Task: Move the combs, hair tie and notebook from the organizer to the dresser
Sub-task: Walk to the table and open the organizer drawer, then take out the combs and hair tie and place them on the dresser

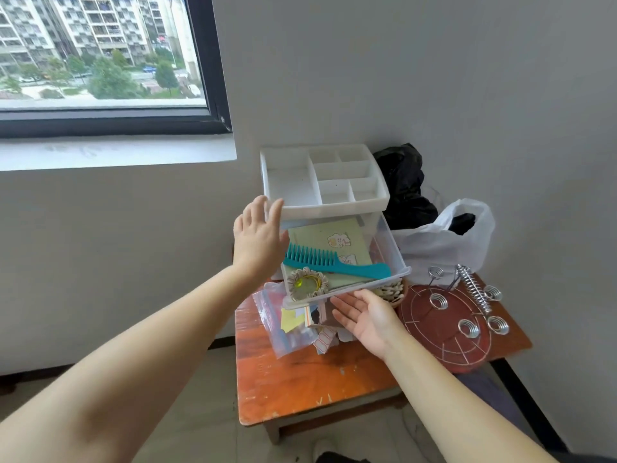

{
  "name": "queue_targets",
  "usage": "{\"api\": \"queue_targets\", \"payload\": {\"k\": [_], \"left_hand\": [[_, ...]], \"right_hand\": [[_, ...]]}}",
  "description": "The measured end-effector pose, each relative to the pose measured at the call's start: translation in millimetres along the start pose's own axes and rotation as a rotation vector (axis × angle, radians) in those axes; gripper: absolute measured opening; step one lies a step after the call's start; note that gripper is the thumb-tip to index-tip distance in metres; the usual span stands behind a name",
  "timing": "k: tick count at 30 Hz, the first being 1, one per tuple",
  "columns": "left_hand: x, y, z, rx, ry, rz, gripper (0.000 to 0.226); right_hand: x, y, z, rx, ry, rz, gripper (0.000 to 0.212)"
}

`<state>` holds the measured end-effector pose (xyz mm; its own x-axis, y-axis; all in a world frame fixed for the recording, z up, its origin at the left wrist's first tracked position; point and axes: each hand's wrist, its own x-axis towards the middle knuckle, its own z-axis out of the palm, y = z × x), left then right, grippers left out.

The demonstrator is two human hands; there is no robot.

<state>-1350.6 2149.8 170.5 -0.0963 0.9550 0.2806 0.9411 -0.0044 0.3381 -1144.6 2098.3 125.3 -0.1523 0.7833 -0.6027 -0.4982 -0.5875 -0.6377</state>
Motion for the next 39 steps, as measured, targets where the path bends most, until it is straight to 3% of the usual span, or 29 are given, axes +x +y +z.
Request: {"api": "queue_targets", "payload": {"k": [2, 4, 7, 9, 12, 14, 16, 19, 23, 26, 29, 33, 39], "left_hand": [[-14.3, 6.6, 5.8, 0.043, 0.062, 0.125, 0.042], [-25.3, 14.8, 12.2, 0.116, 0.011, 0.223, 0.031], [-34.3, 26.5, 22.7, 0.322, -0.250, 0.245, 0.030], [-37.3, 31.1, 27.5, 0.435, -0.312, 0.223, 0.030], [-41.4, 40.2, 30.7, 0.516, -0.300, 0.192, 0.018], [-44.2, 45.4, 33.0, 0.533, -0.288, 0.178, 0.018], [-47.7, 46.6, 36.3, 0.540, -0.294, 0.168, 0.025], [-52.9, 46.0, 39.8, 0.538, -0.283, 0.160, 0.030], [-52.9, 47.0, 41.7, 0.553, -0.252, 0.143, 0.033], [-53.2, 47.0, 39.5, 0.573, -0.251, 0.149, 0.041], [-53.8, 49.0, 34.4, 0.474, -0.188, 0.127, 0.032], [-62.4, 50.0, 13.3, -0.014, 0.095, -0.046, 0.012], [-108.3, 35.7, -18.8, -0.743, 0.246, -0.457, 0.007]], "right_hand": [[0.8, -8.8, -5.2, -0.082, -0.037, 0.039, 0.023], [-0.4, -20.7, -9.5, -0.226, -0.069, 0.113, 0.023], [-8.4, -50.6, -12.4, -0.848, -0.154, 0.160, 0.024], [-7.4, -71.9, -6.4, -1.192, -0.179, -0.060, 0.022], [9.8, -88.7, 12.8, -1.604, -0.063, -0.602, 0.014], [26.5, -81.8, 20.8, -1.949, -0.048, -0.665, 0.038], [42.1, -71.3, 20.0, -2.129, -0.035, -0.630, 0.052], [55.5, -66.3, 13.2, -2.146, -0.040, -0.673, 0.047], [62.1, -73.2, 9.5, -2.114, -0.110, -0.725, 0.023], [63.6, -83.3, 10.3, -2.069, -0.173, -0.706, 0.016], [62.9, -97.2, 12.8, -2.002, -0.275, -0.641, 0.008], [54.1, -121.9, 19.5, -1.916, -0.465, -0.555, 0.024], [31.6, -113.4, 24.4, -1.670, -0.599, -0.448, 0.008]]}}
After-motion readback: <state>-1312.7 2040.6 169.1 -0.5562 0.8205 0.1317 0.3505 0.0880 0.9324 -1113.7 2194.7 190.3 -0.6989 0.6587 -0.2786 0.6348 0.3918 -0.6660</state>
